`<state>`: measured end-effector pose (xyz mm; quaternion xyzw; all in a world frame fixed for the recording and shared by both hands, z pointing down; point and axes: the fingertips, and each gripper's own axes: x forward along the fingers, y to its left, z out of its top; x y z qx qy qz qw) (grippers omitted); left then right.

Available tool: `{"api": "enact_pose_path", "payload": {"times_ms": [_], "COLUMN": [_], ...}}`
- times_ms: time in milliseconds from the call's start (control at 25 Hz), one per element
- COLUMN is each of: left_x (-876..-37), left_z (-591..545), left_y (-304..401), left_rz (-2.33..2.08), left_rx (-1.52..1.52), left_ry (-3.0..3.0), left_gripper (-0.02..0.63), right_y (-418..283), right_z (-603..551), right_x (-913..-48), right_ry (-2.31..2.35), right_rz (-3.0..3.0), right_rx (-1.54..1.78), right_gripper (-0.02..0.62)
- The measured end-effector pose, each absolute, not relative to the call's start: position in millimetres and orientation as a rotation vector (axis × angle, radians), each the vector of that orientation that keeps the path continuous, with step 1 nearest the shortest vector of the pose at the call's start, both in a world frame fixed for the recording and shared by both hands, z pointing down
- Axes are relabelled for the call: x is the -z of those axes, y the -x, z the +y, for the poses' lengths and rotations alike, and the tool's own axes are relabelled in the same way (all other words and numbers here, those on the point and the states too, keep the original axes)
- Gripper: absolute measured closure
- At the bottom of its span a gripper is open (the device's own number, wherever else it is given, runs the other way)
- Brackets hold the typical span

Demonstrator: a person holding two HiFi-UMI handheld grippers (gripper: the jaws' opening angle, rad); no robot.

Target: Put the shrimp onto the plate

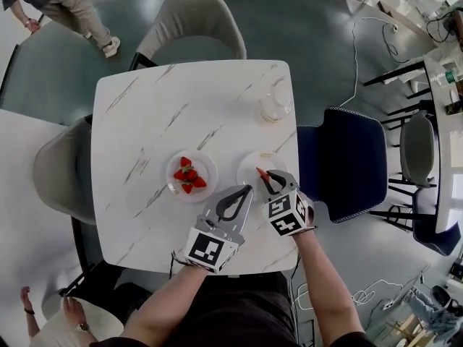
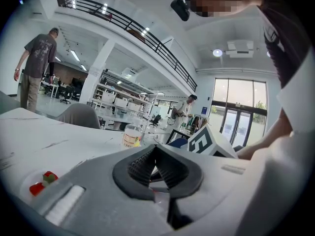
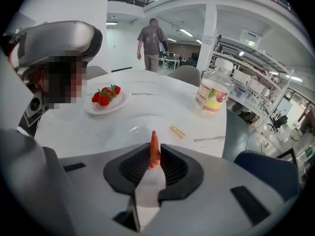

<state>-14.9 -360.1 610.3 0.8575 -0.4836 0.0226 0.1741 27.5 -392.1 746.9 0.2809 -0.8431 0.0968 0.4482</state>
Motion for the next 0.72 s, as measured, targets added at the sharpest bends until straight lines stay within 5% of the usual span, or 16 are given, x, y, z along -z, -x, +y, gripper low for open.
{"api": "enact_pose_path", "payload": {"times_ms": [520, 720], "left_x": [-585.1, -540.9], "left_z": [-354.5, -346.1], "left_y": [4.5, -3.7], "left_rz": [-1.365, -1.39], "left_rx": [-0.096, -0.095], "left_ry": [-2.405, -2.396], "left_gripper": [0.598, 0.598], "right_y": [-33.4, -38.0], "right_z": [-387.7, -380.6], "right_x": [-681.7, -600.2], "right_ry": [-0.776, -0.894], "right_rz": [-2.253, -2.441], "right_rx": [-0.385, -0.479], "right_gripper": [0.522, 0.592]}}
